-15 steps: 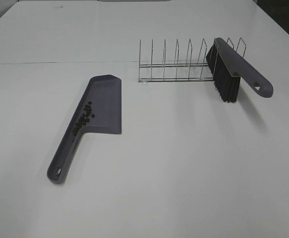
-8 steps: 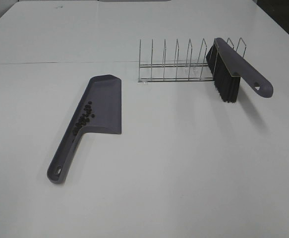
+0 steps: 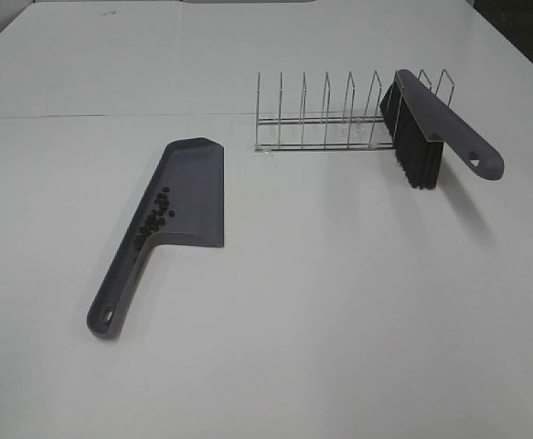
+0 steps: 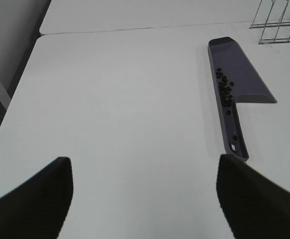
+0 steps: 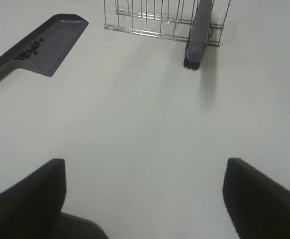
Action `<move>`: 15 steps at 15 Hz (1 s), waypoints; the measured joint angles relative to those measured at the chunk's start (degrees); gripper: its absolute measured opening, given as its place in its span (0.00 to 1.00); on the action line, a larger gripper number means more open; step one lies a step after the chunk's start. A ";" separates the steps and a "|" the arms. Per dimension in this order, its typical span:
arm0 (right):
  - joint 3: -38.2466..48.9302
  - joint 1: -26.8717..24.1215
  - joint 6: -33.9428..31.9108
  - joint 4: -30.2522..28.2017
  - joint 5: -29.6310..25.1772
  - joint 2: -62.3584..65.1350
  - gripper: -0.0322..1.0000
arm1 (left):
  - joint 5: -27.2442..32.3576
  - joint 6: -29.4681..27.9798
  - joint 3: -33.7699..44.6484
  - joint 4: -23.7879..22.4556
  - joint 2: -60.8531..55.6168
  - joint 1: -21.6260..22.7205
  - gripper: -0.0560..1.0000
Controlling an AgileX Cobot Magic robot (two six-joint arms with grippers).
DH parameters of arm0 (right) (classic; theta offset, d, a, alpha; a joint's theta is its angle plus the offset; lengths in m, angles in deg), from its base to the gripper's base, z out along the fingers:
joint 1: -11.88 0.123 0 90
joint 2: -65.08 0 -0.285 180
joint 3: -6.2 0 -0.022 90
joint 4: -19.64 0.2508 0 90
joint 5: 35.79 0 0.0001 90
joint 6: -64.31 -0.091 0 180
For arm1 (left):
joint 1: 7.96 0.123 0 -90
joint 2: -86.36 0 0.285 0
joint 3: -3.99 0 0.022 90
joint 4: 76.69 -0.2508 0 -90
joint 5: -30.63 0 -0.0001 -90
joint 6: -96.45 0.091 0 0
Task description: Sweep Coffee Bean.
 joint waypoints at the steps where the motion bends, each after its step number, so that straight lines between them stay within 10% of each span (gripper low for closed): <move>1: 0.00 0.00 0.00 0.00 0.06 1.78 0.74 | 0.00 0.00 0.00 0.00 -0.74 0.00 0.74; 15: 0.00 0.00 -0.06 0.00 0.06 3.55 0.74 | 0.00 0.11 0.00 0.00 -0.86 0.00 0.74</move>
